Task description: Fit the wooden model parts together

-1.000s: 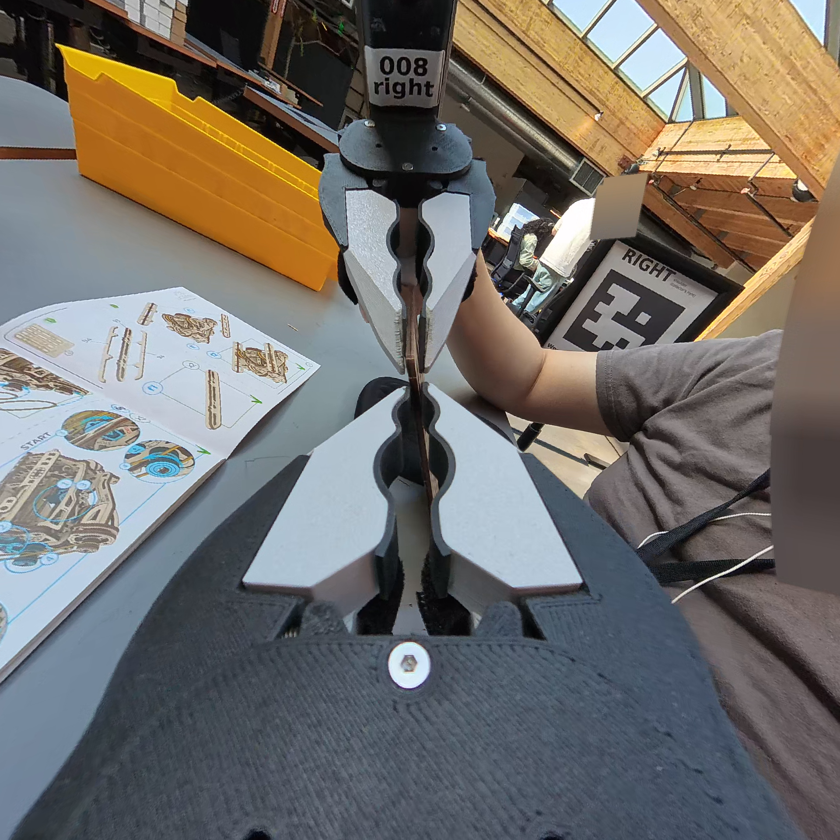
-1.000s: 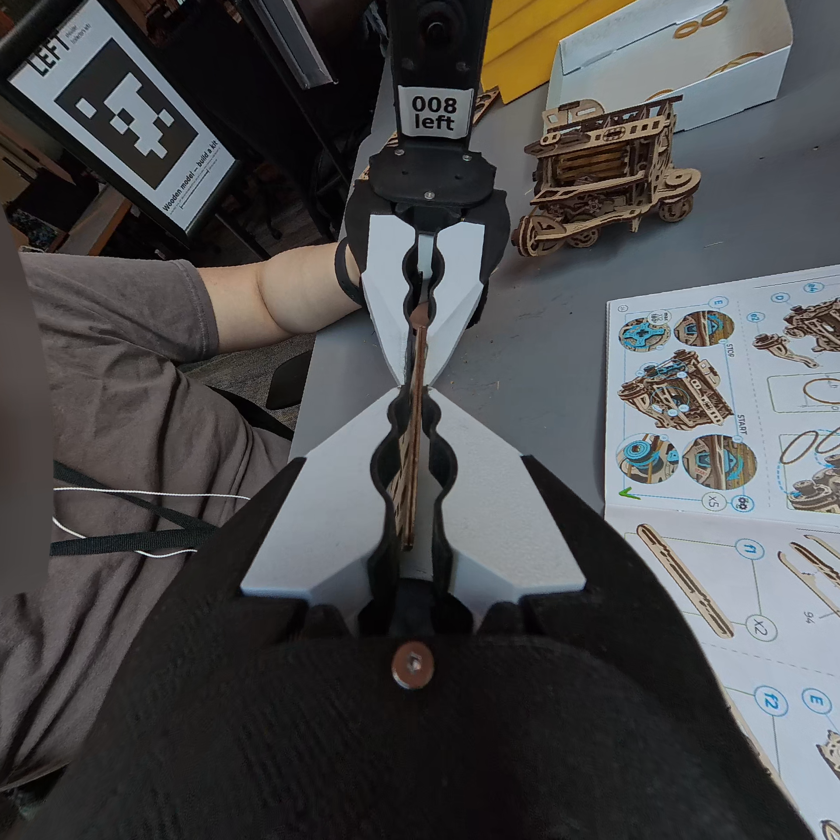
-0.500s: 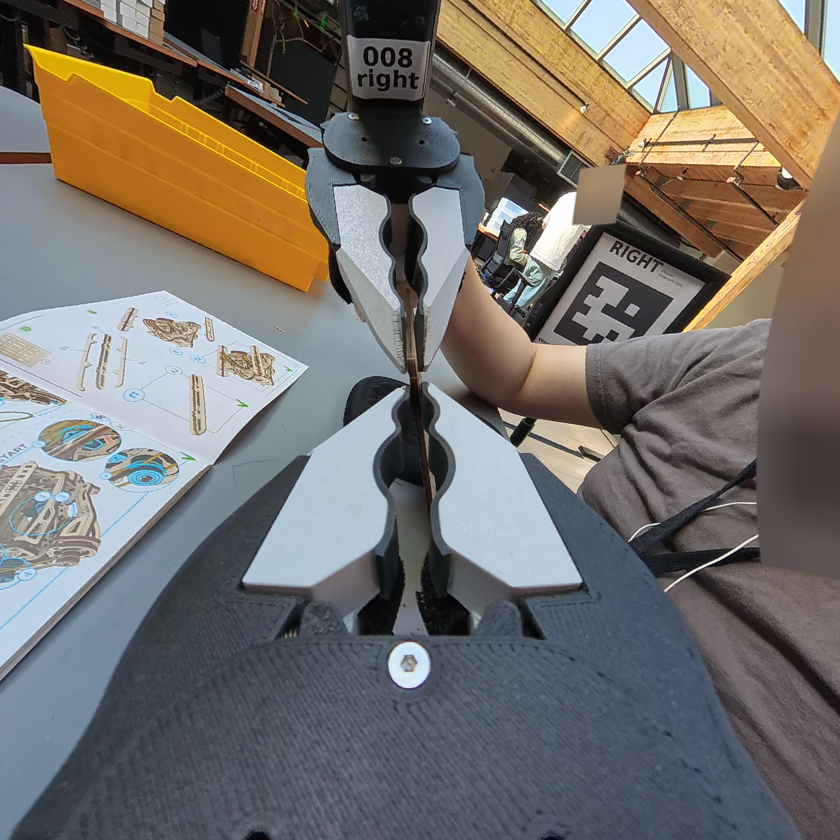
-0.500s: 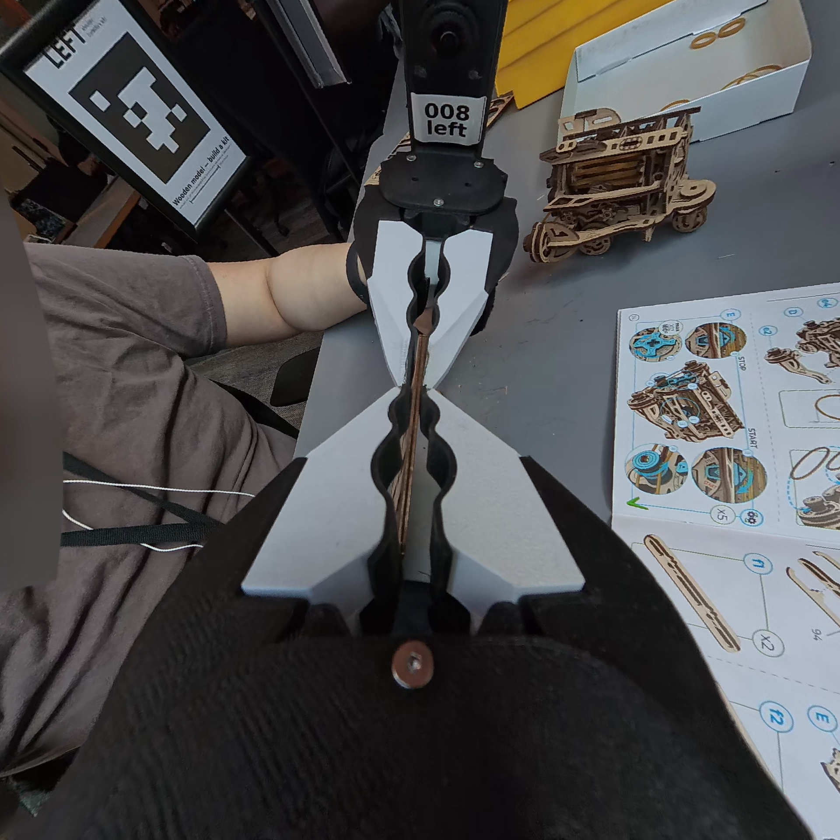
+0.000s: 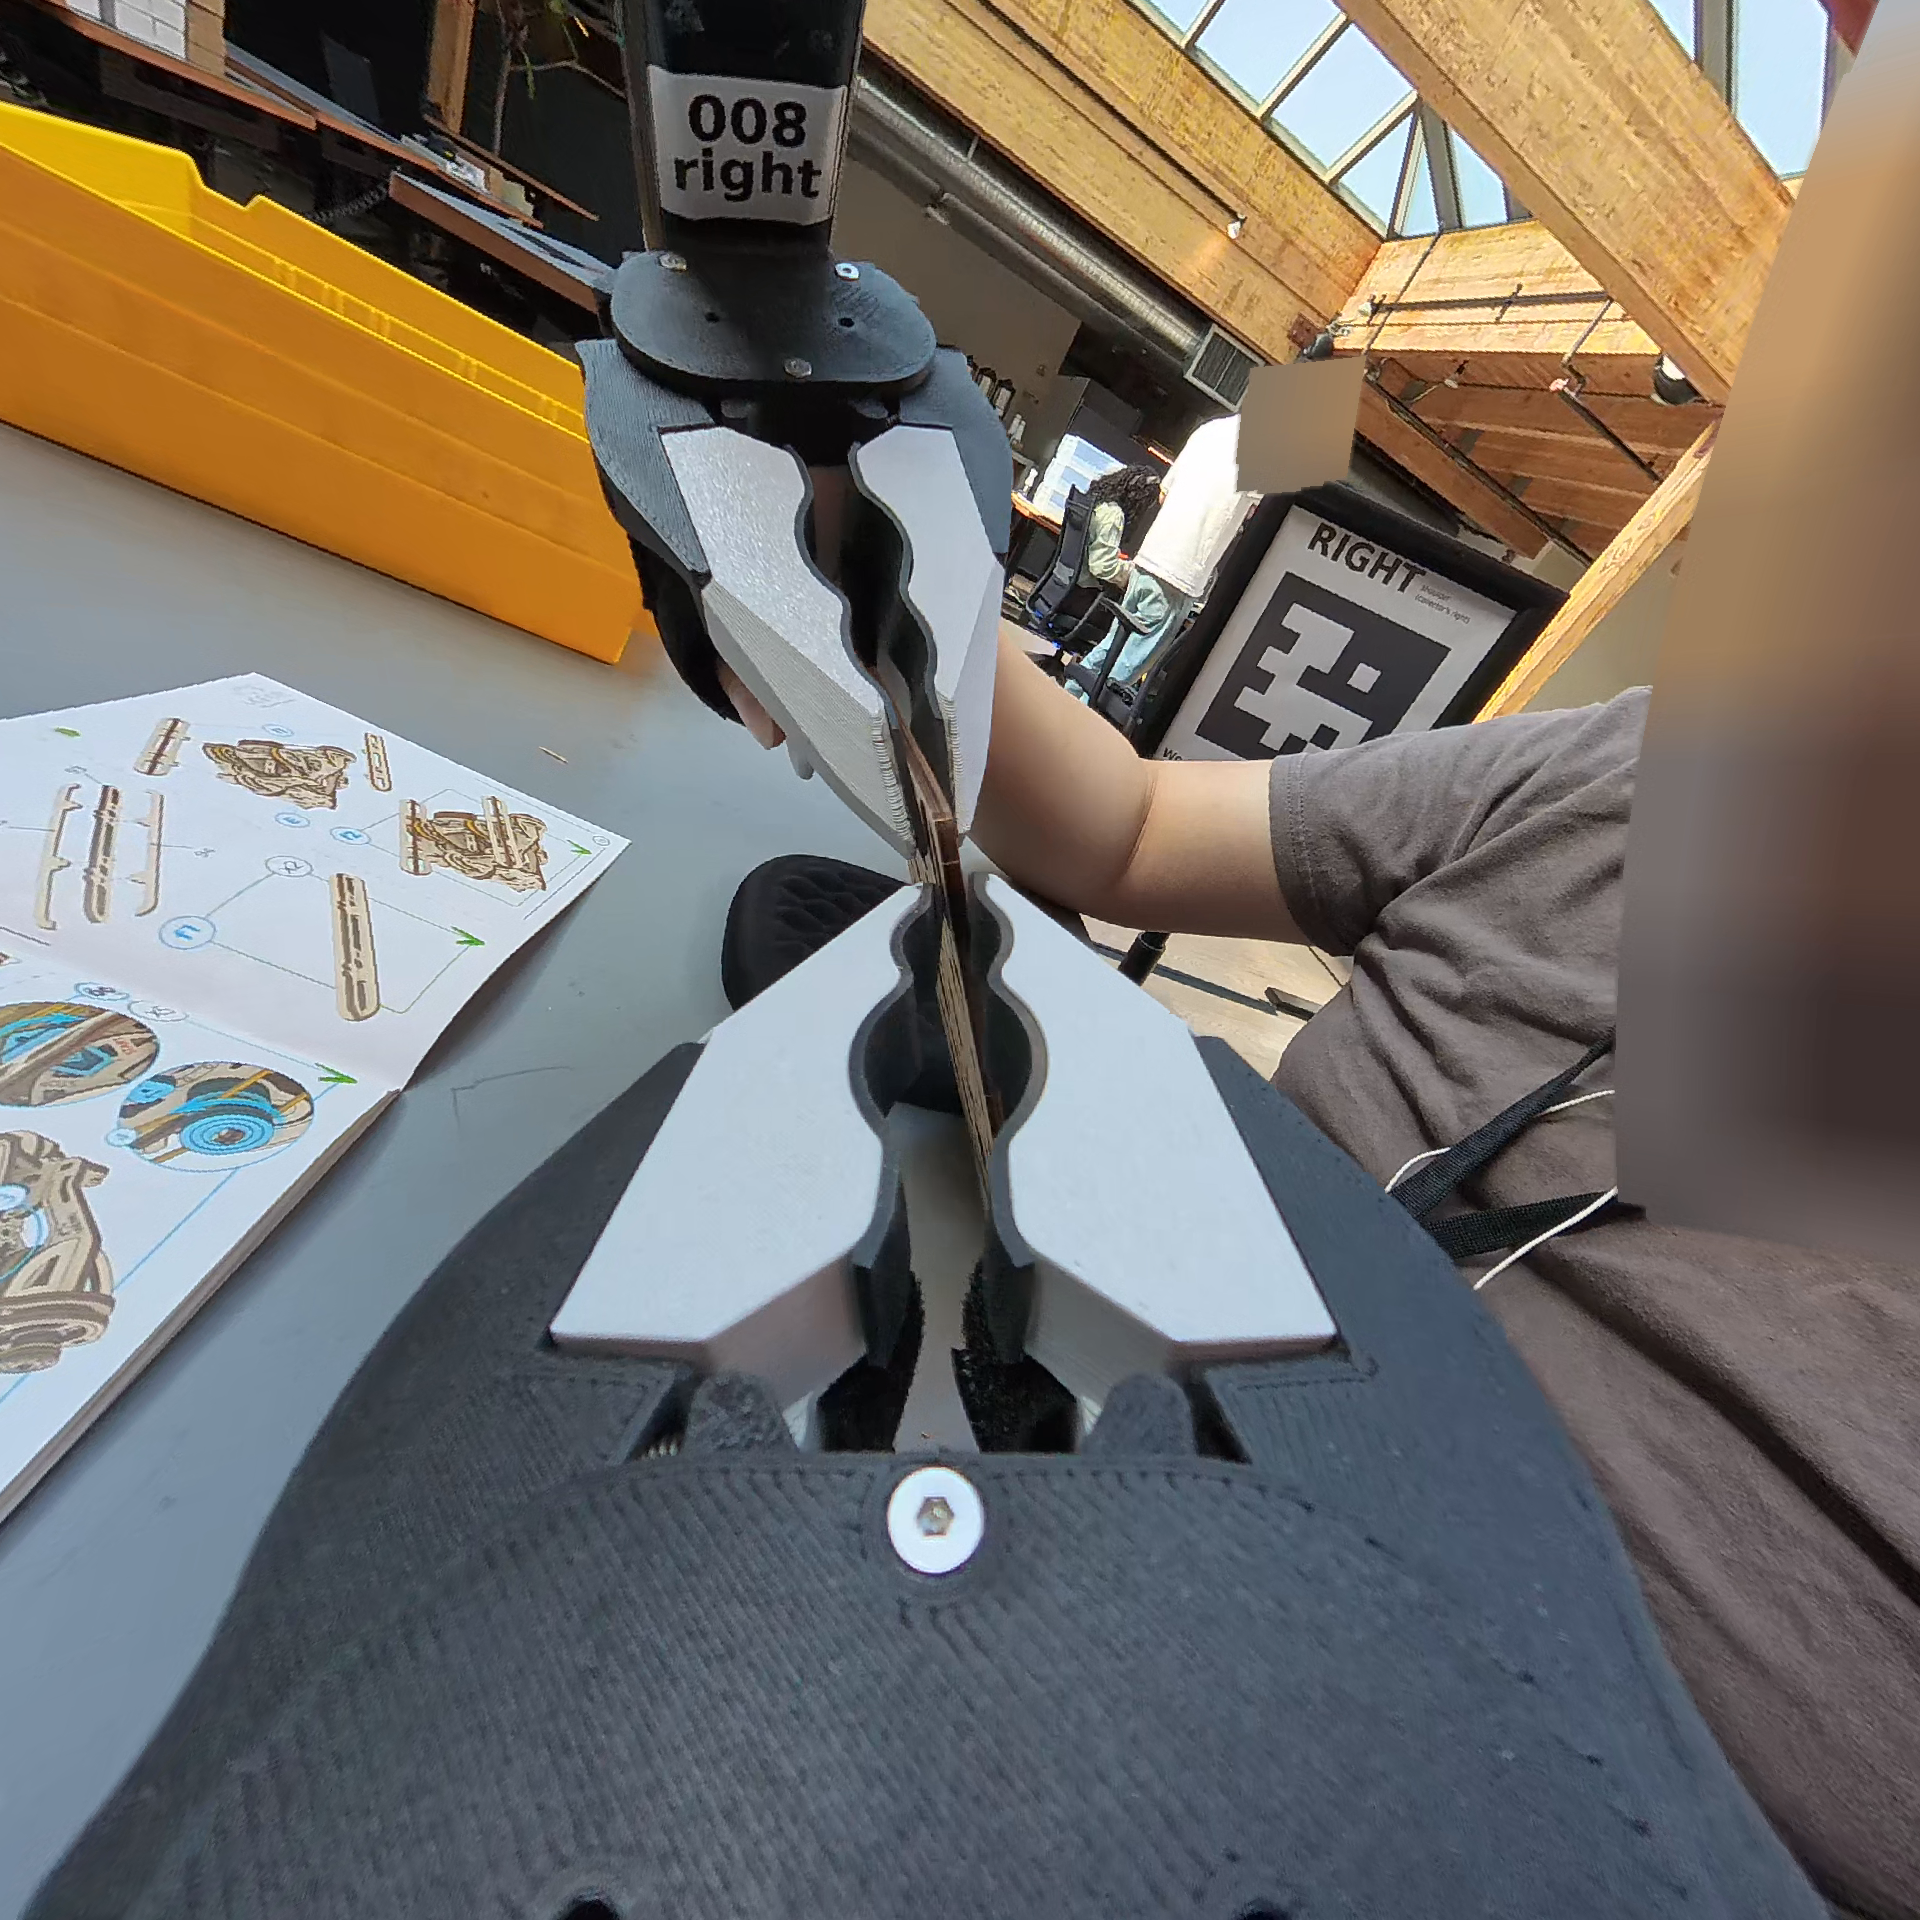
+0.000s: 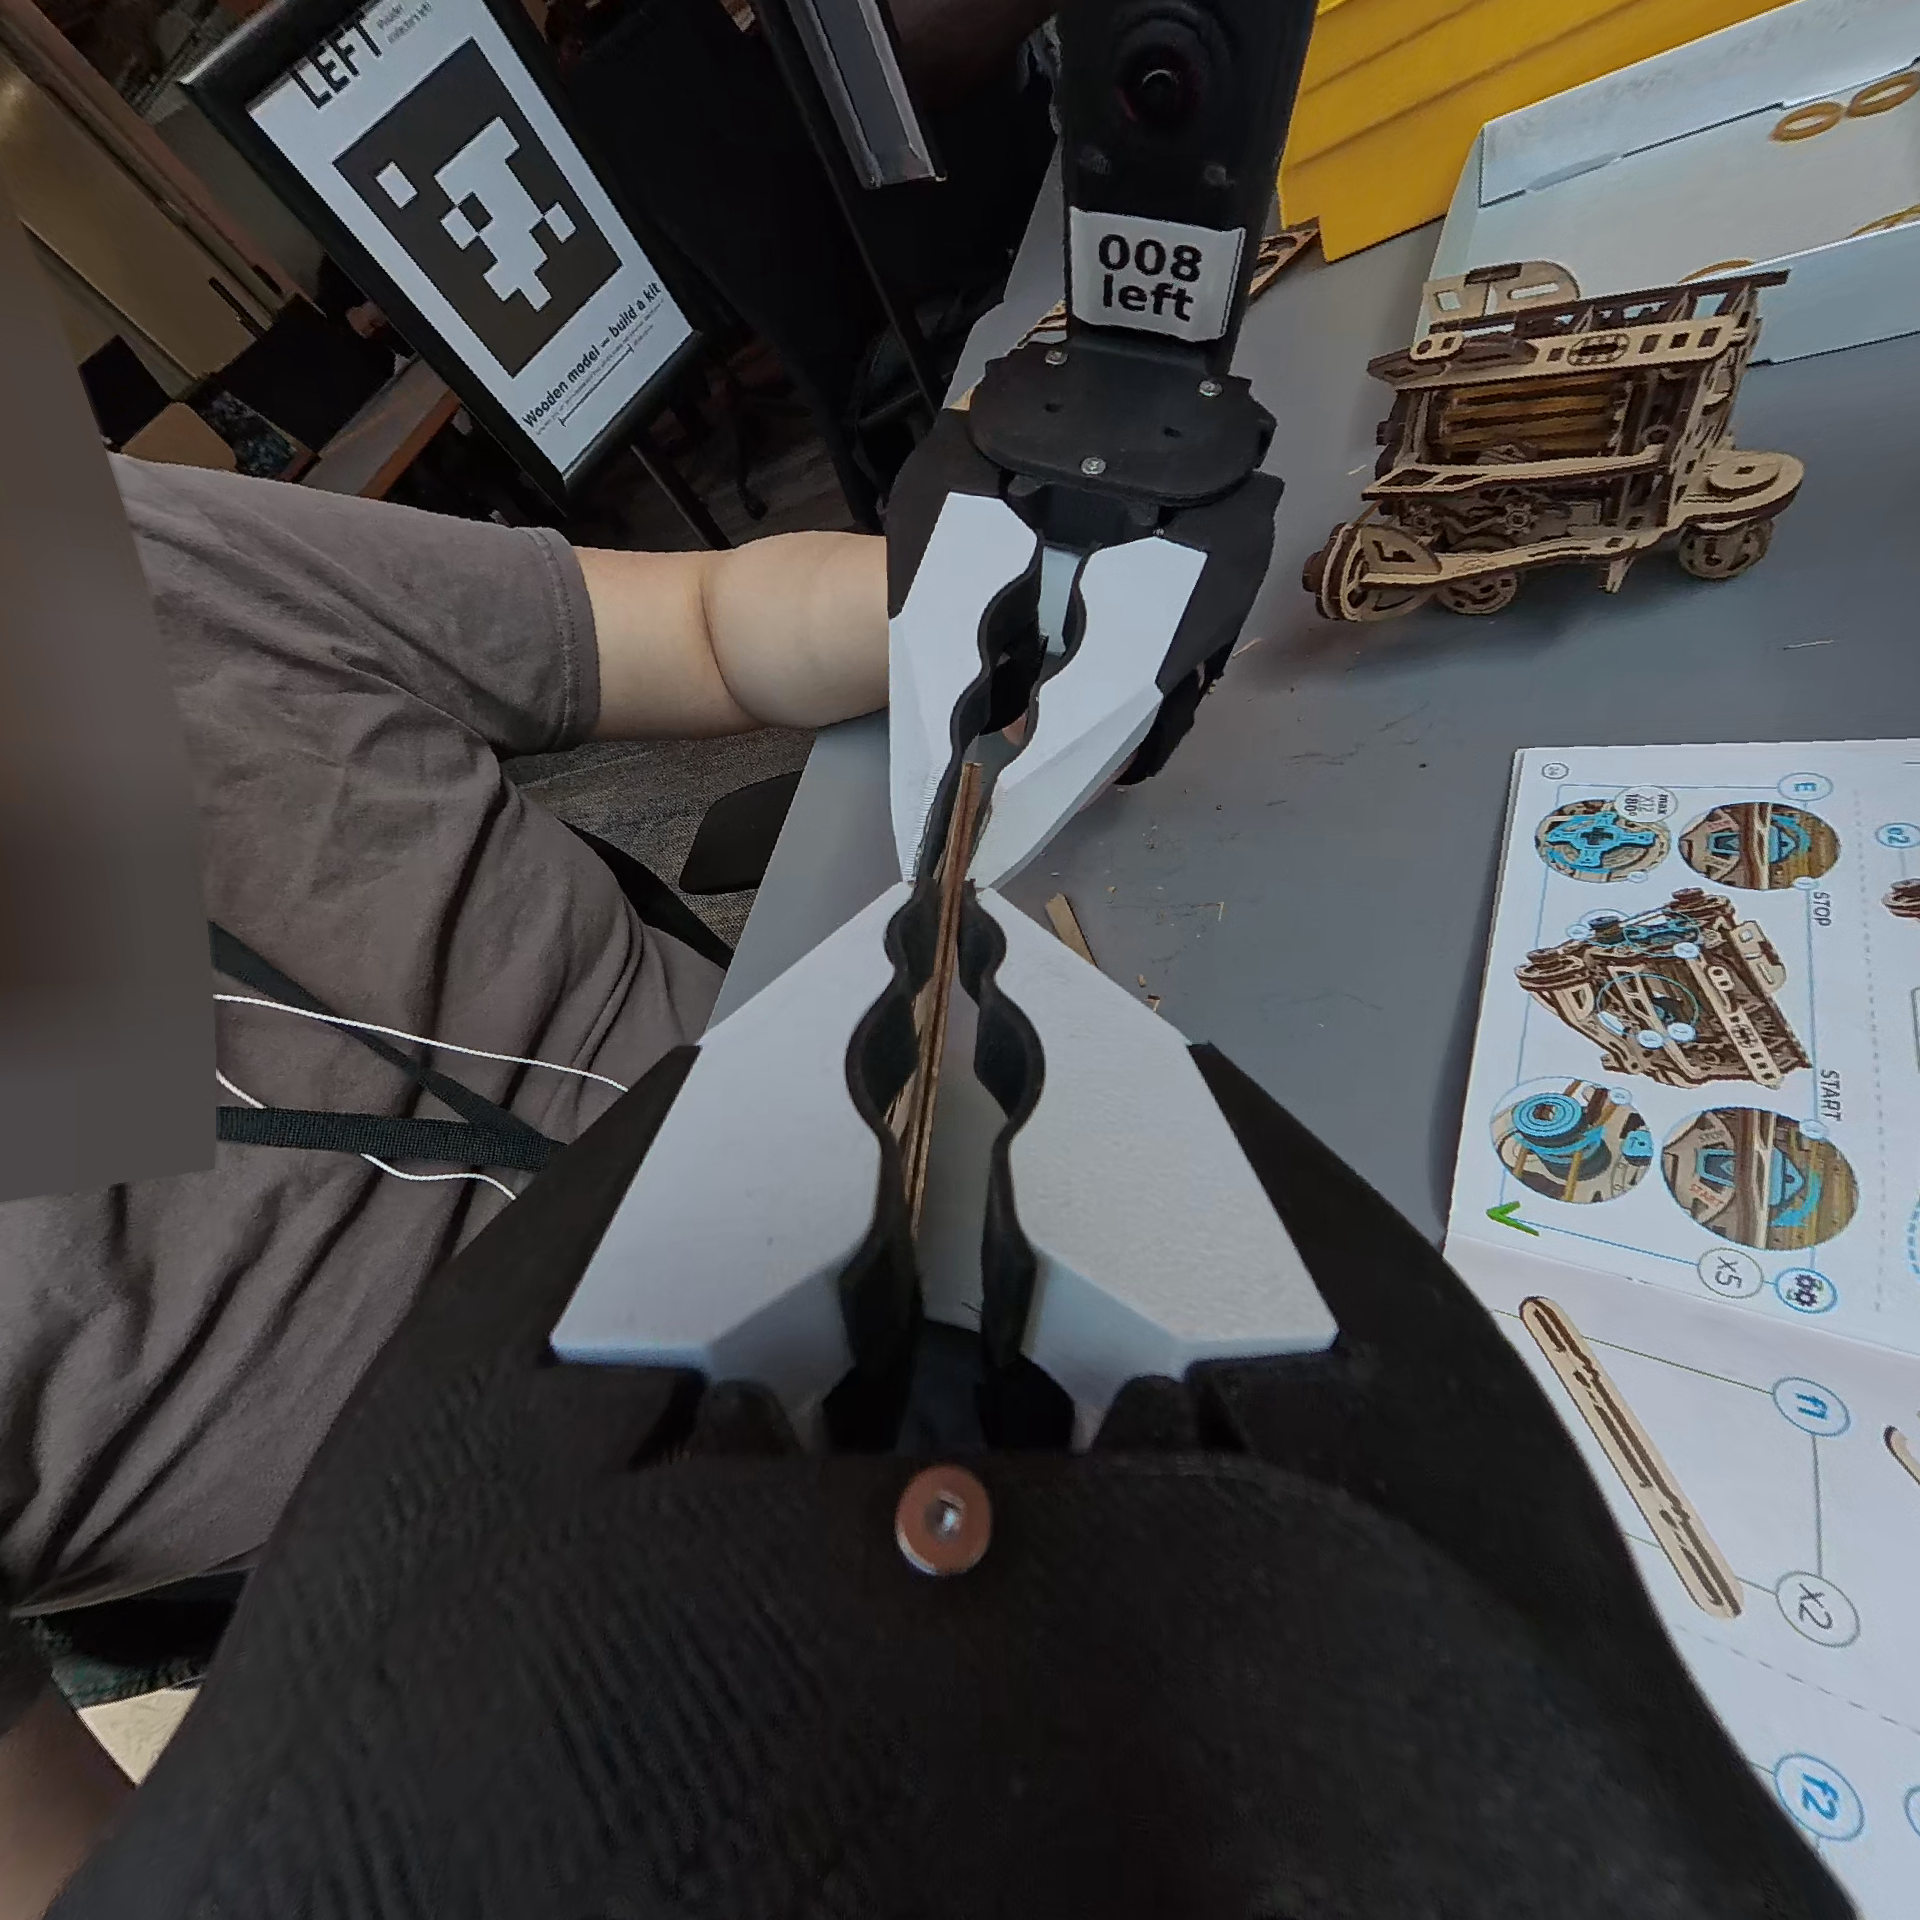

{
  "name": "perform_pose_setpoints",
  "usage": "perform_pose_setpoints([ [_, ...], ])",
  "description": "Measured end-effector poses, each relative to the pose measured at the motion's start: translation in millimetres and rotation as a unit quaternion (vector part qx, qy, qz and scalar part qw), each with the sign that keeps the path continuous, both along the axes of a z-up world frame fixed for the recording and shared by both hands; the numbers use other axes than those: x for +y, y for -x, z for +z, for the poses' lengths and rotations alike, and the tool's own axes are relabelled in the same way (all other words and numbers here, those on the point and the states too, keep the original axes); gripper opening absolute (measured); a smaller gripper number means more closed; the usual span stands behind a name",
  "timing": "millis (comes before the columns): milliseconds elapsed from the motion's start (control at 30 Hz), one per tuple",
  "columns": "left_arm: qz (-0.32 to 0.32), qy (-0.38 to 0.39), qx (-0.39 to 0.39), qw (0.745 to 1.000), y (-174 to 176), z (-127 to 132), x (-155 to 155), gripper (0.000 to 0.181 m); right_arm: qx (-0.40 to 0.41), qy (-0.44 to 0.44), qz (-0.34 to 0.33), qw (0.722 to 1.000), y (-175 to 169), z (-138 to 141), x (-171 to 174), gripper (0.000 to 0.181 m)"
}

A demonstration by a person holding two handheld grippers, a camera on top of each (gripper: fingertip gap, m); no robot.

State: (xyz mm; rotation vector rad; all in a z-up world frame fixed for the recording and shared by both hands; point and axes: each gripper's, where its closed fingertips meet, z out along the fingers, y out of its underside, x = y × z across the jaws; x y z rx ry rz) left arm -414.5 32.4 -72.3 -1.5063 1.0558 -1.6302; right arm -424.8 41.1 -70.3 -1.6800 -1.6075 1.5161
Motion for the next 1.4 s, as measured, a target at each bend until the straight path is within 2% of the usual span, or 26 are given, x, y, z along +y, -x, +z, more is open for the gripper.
perform_pose_setpoints([
  [133, 0.013, -0.006, 0.014, 1.000, 0, -4, 5, 0.000, -0.018, 0.004, -0.017, 1.000, 0, -4, 3, 0.003],
  [167, 0.017, -0.005, 0.010, 1.000, -1, -2, 6, 0.000, -0.025, 0.016, -0.012, 0.999, -1, -5, 0, 0.006],
  [200, 0.021, -0.004, 0.010, 1.000, -1, -1, 6, 0.000, -0.038, 0.021, -0.012, 0.999, -2, -9, -1, 0.017],
  [233, 0.026, -0.006, 0.016, 1.000, -1, -3, 8, 0.000, -0.044, 0.019, -0.014, 0.999, -2, -11, 0, 0.013],
  [267, 0.030, -0.009, 0.018, 0.999, -1, -3, 9, 0.000, -0.044, 0.012, -0.010, 0.999, -2, -11, -1, 0.002],
  [433, 0.048, 0.001, 0.010, 0.999, -2, -3, 15, 0.001, -0.048, -0.003, -0.027, 0.998, -3, -12, 6, 0.001],
  [800, 0.039, 0.026, 0.032, 0.998, 1, -9, 16, 0.000, -0.056, 0.002, -0.038, 0.998, -1, -14, 9, 0.001],
  [1400, -0.008, -0.001, 0.015, 1.000, -1, -1, -5, 0.001, -0.022, -0.003, 0.036, 0.999, -3, -7, -11, 0.001],
])
